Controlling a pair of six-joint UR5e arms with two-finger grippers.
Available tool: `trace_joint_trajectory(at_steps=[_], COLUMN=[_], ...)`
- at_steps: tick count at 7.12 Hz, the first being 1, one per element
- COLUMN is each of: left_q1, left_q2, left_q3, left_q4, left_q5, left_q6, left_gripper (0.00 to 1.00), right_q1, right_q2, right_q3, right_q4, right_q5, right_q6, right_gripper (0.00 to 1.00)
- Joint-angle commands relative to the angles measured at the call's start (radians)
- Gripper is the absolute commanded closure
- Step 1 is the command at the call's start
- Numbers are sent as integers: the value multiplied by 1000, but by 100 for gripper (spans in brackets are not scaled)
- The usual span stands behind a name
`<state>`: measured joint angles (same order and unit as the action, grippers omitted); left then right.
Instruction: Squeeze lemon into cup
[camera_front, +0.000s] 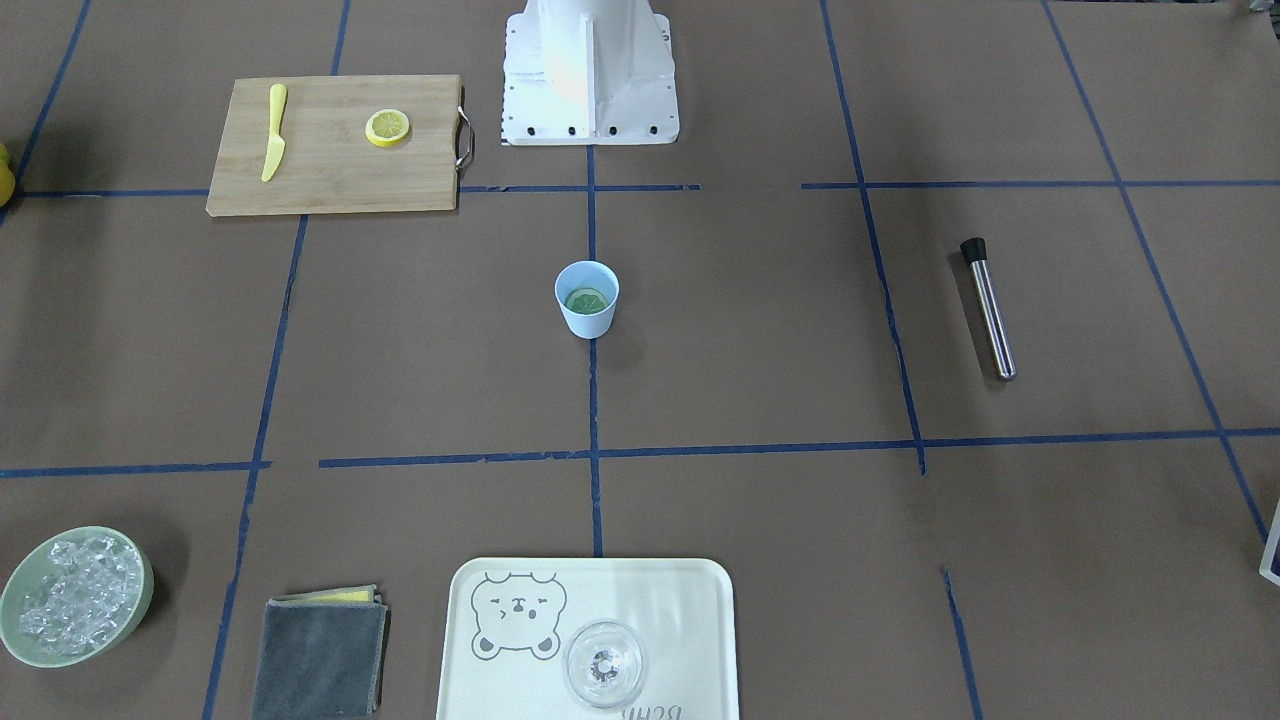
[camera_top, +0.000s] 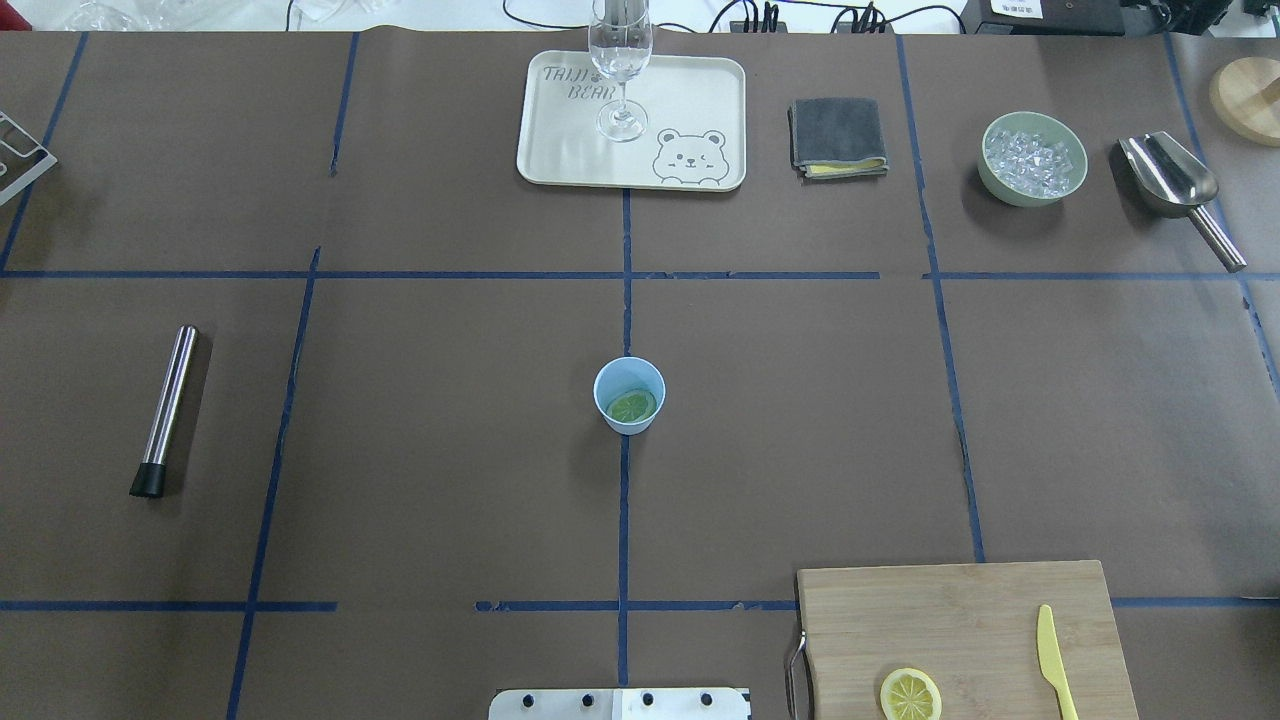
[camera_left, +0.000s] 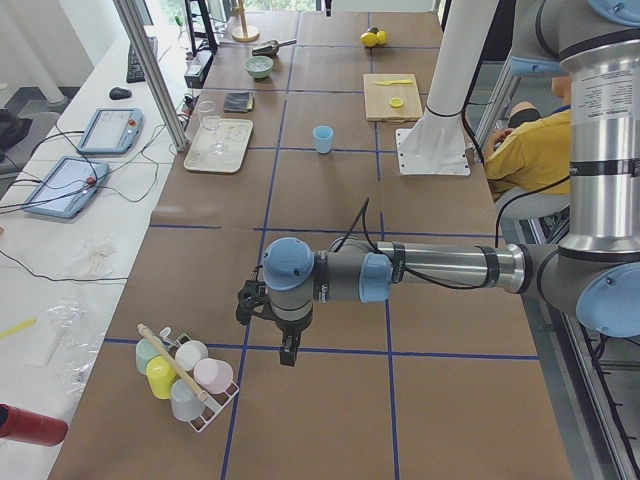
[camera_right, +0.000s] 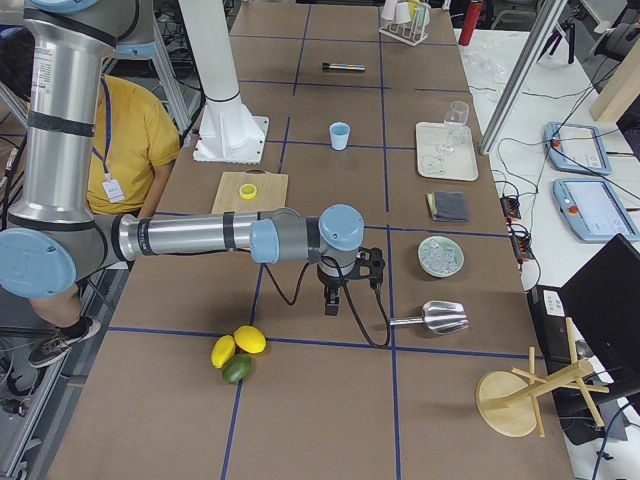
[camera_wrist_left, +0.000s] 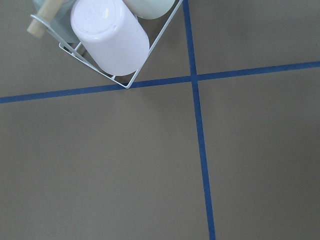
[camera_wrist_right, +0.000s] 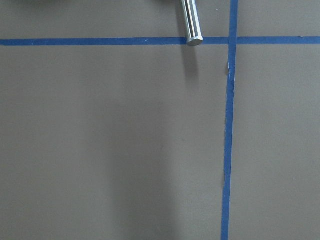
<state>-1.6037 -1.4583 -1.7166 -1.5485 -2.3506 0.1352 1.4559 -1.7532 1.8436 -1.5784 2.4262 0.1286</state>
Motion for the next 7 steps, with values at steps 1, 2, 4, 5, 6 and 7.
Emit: trace_joint_trajectory(at_steps=[1, 2, 4, 5, 6, 7], left_q1=[8, 8, 8, 8, 8, 8], left_q2=[1, 1, 1, 0, -1, -1], left_q3=[-7, -6, -6, -6, -8, -9], left_q4=[1, 1, 2, 2, 2, 2], left_q5=[-1, -1, -1, 2, 2, 4], left_q6=[-2, -2, -2, -3, -3, -3], left_gripper=[0, 0, 0, 0, 0, 0], right_q1=[-2, 0, -8, -9, -9, -9], right_q2=[-3, -3, -3, -3, -3, -3], right_q3=[0, 3, 3, 2, 2, 2], right_q4=[1, 8, 28, 28, 28, 28], right_q5=[-10, -36, -120, -122, -122, -121], right_q6=[-1, -3, -12, -12, -12, -10], right_gripper=[0, 0, 0, 0, 0, 0])
